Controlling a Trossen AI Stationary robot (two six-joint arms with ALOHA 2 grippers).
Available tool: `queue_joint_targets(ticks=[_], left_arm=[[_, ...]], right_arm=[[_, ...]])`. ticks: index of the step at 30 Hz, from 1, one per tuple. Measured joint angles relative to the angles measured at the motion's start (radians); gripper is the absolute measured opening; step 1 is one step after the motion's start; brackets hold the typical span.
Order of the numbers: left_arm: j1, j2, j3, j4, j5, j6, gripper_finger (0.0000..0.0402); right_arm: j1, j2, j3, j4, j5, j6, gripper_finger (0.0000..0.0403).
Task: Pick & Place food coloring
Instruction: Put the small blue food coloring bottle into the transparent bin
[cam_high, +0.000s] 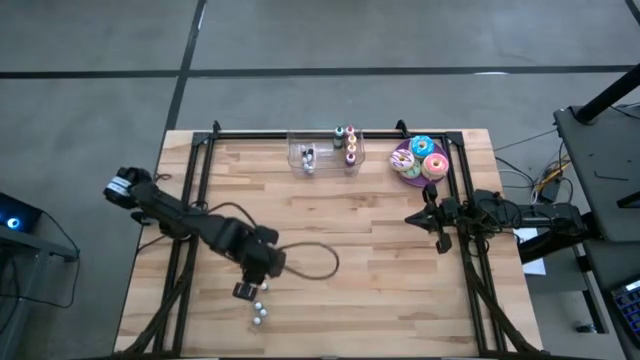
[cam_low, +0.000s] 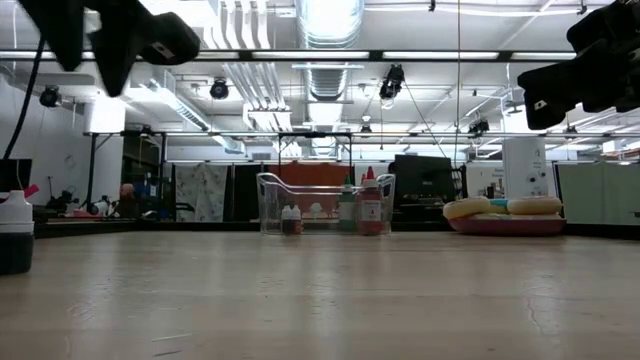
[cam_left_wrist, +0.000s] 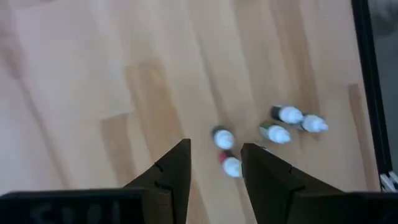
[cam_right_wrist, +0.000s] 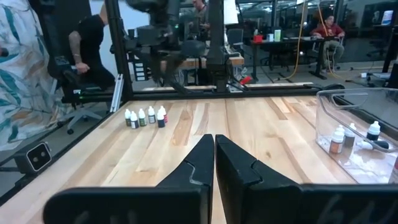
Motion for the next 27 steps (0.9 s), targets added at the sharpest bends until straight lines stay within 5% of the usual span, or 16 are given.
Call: queue_joint_targets(ticks=[19,27], left_arm=[[-0.112,0.151,0.0,0.042,-0.003,-0.102,0.0113],[-0.115,0.169,-0.013,0.042,-0.08,-0.115,0.0113]], right_arm=[[0.0,0.0,0.0,0.0,0.0,0.0,0.0009],[0.0,0.001,0.0,0.0,0.0,0.0,0.0008]])
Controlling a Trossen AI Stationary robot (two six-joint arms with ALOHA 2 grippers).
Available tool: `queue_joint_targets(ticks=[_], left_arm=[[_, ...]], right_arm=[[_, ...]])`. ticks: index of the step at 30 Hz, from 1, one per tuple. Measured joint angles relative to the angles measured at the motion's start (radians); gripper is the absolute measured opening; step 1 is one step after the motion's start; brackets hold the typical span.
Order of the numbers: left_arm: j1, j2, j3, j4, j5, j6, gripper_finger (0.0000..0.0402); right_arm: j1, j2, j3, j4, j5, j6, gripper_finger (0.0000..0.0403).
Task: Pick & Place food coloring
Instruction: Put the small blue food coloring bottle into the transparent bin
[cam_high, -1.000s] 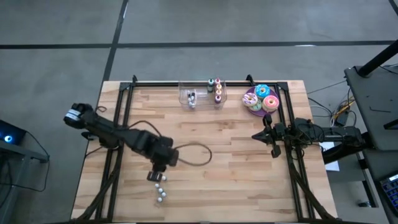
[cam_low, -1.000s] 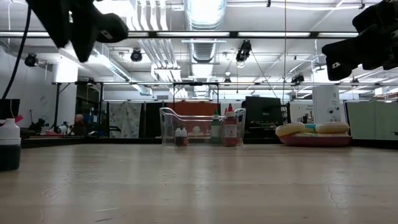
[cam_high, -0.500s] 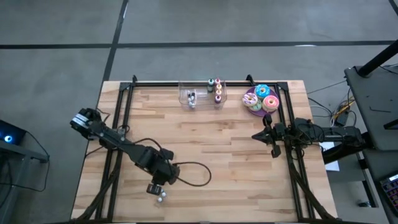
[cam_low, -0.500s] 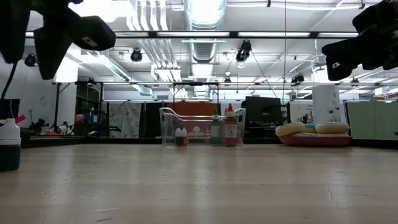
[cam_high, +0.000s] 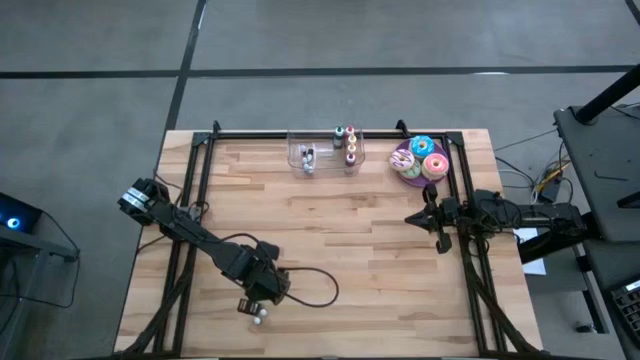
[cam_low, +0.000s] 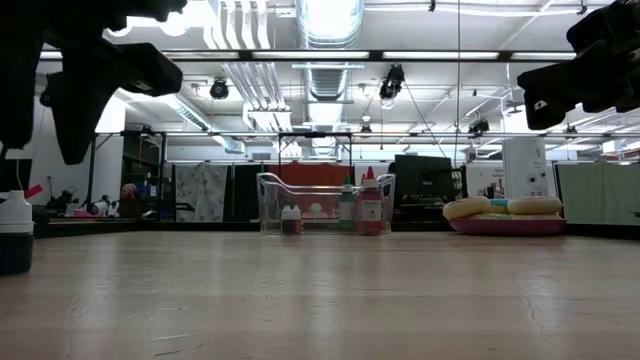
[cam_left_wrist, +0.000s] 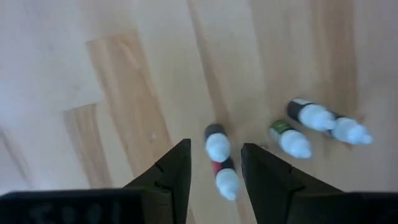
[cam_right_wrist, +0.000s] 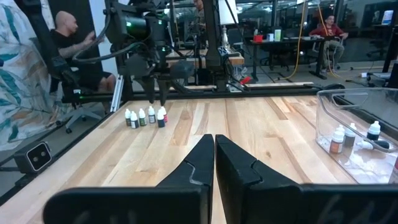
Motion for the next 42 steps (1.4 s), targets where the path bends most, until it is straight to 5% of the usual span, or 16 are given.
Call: queue_joint_targets(ticks=[42], left_arm=[[0.009,-0.002,-0.144,0.132,0.047,-0.109,0.0113]], right_arm=[[0.0,0.0,0.0,0.0,0.0,0.0,0.0009]])
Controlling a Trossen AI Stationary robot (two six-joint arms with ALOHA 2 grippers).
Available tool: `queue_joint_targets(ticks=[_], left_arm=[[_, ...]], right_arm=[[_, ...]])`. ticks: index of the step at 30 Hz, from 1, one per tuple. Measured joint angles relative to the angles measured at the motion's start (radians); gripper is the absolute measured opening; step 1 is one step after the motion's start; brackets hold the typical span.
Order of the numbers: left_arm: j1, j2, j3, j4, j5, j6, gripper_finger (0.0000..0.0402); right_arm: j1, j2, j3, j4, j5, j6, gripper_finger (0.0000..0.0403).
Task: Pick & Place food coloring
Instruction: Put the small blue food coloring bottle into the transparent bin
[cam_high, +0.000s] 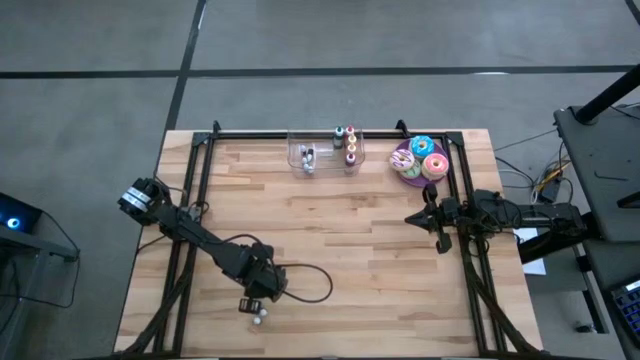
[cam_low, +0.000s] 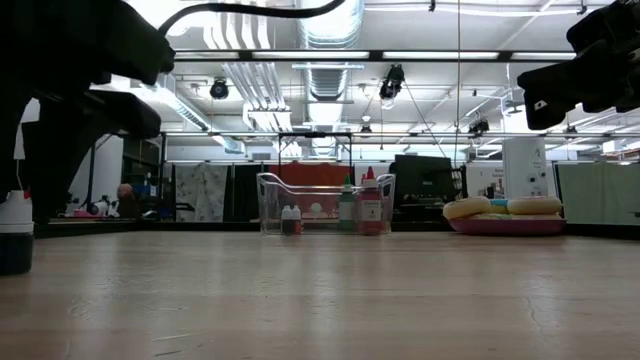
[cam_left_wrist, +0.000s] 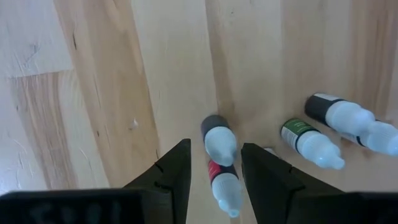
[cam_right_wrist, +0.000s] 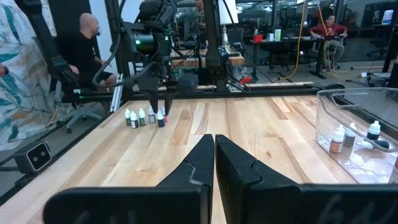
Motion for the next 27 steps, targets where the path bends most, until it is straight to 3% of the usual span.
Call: queue_joint_targets(ticks=[27], left_arm=[[0.002,0.0,-0.057,0.075,0.0,-0.014,0.0113]], right_arm=[[0.0,0.0,0.0,0.0,0.0,0.0,0.0009]])
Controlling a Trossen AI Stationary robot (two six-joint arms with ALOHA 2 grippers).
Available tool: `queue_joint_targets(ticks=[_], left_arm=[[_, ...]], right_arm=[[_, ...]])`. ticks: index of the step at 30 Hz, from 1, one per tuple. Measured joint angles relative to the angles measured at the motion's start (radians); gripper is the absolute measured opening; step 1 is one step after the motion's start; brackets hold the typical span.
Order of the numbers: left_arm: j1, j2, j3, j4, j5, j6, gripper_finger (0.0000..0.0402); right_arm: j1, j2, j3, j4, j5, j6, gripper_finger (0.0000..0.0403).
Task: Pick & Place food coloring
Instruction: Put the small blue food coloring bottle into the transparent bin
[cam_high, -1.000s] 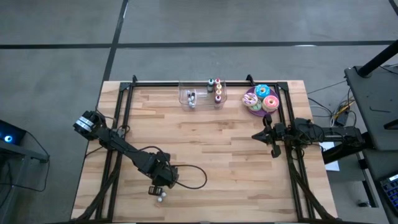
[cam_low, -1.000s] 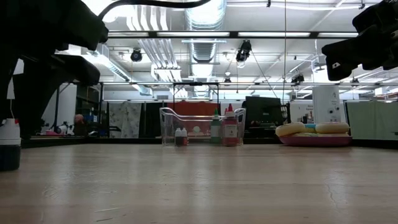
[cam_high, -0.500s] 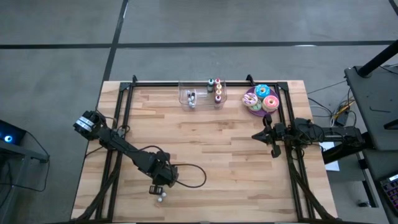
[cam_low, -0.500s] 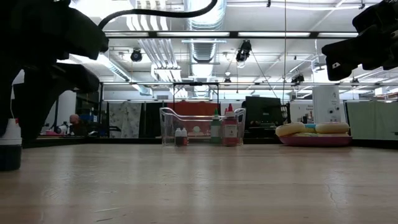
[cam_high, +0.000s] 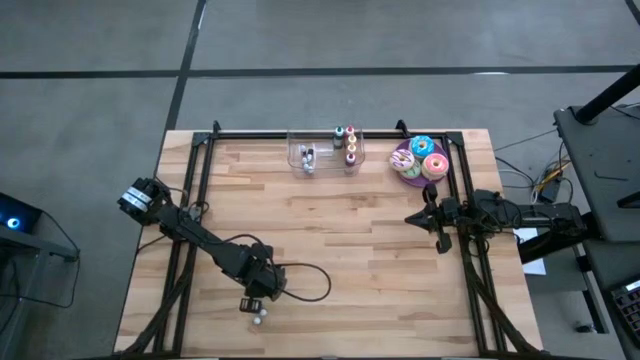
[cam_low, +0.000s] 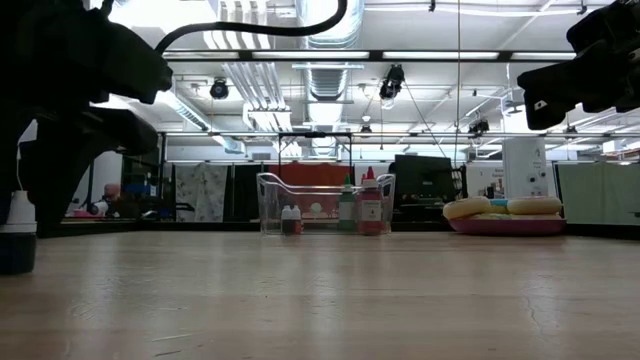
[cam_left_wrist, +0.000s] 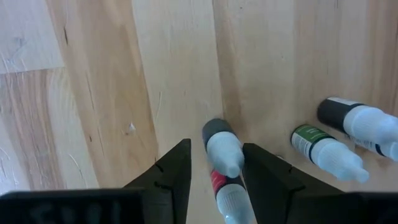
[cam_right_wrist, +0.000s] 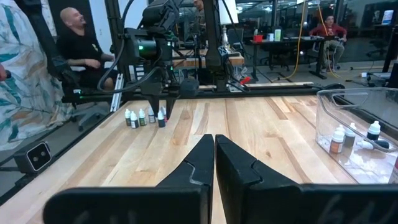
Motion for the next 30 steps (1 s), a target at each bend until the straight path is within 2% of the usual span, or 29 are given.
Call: queue_joint_targets(ticks=[5,15,23,30], left_arm=[[0.003,0.0,-0.005,-0.001,0.0,-0.002,0.0103],[0.009,-0.002,-0.005,0.0,0.0,-0.001,0.0037],[0.031,-0.024,-0.005,-0.007,-0.001,0.0,0.0042],[0.108,-0.102,0.002,-0.048,-0.001,0.028,0.0043]], right_arm=[[0.0,0.0,0.0,0.0,0.0,0.0,0.0009],[0.0,0.001,0.0,0.0,0.0,0.0,0.0008],[0.0,0.001,0.0,0.0,0.0,0.0,0.0009],[0.0,0.001,0.0,0.0,0.0,0.0,0.0009]])
